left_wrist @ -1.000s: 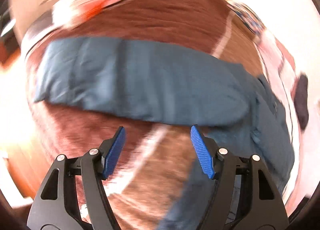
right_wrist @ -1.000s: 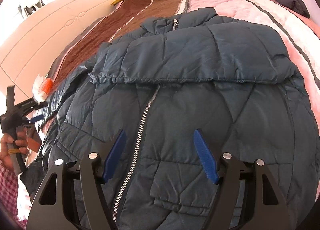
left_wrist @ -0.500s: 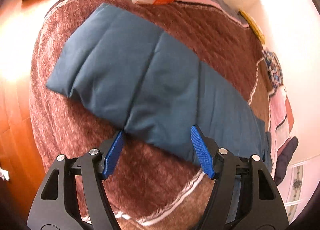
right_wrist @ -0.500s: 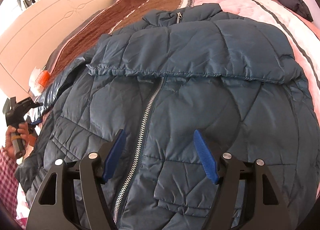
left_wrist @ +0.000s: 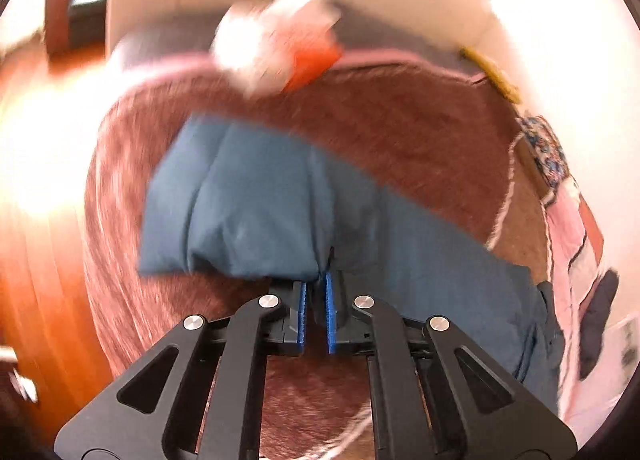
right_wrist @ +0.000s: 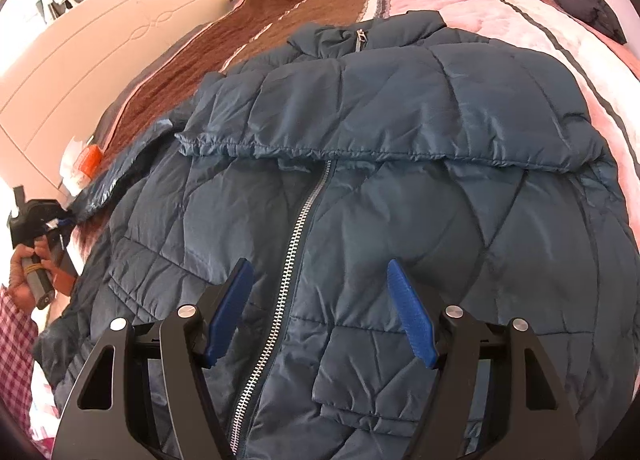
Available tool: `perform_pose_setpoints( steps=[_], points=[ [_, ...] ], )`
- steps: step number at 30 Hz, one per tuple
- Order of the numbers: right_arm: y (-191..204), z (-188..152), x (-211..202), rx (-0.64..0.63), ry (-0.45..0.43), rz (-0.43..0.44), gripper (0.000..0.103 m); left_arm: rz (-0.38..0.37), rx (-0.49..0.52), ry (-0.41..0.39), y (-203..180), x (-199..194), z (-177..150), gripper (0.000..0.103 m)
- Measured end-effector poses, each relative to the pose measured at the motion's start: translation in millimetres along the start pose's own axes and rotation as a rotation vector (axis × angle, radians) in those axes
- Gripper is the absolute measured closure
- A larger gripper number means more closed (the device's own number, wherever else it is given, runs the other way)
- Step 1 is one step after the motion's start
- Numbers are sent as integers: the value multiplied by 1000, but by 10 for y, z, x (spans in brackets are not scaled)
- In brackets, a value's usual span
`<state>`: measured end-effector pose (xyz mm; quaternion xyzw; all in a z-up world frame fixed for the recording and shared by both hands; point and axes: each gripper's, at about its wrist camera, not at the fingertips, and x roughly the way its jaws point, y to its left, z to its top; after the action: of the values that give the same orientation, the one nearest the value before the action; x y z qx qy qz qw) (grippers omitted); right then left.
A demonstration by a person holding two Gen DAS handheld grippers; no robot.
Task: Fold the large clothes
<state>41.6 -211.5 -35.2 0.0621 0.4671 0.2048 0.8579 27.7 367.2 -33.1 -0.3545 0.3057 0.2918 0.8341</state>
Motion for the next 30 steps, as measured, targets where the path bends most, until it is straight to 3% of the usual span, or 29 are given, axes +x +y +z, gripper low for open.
perform_pose_setpoints(
  steps=[4, 8, 15, 19, 25, 30],
  points=[
    [-48, 13, -73, 16, -22, 14, 34, -50, 151, -125, -498, -458, 172, 97],
    [-109, 34, -164, 33, -52, 28, 34, -150, 313, -214, -1170, -939, 259, 97],
    [-422, 145, -440, 120, -137, 52, 34, -368, 586, -238, -2284, -1542, -66, 97],
    [-722, 179, -619, 177, -195, 30, 34, -481, 714, -179, -2854, -1624, -525, 97],
    [-1135, 101, -747, 273, -233, -2, 34, -599, 859, 51, -3391, -1299, -1426, 96],
    [-1392, 4, -750, 330, -228, -17, 34, -554, 1007, 241, -3521, -786, -2245, 96]
  ],
)
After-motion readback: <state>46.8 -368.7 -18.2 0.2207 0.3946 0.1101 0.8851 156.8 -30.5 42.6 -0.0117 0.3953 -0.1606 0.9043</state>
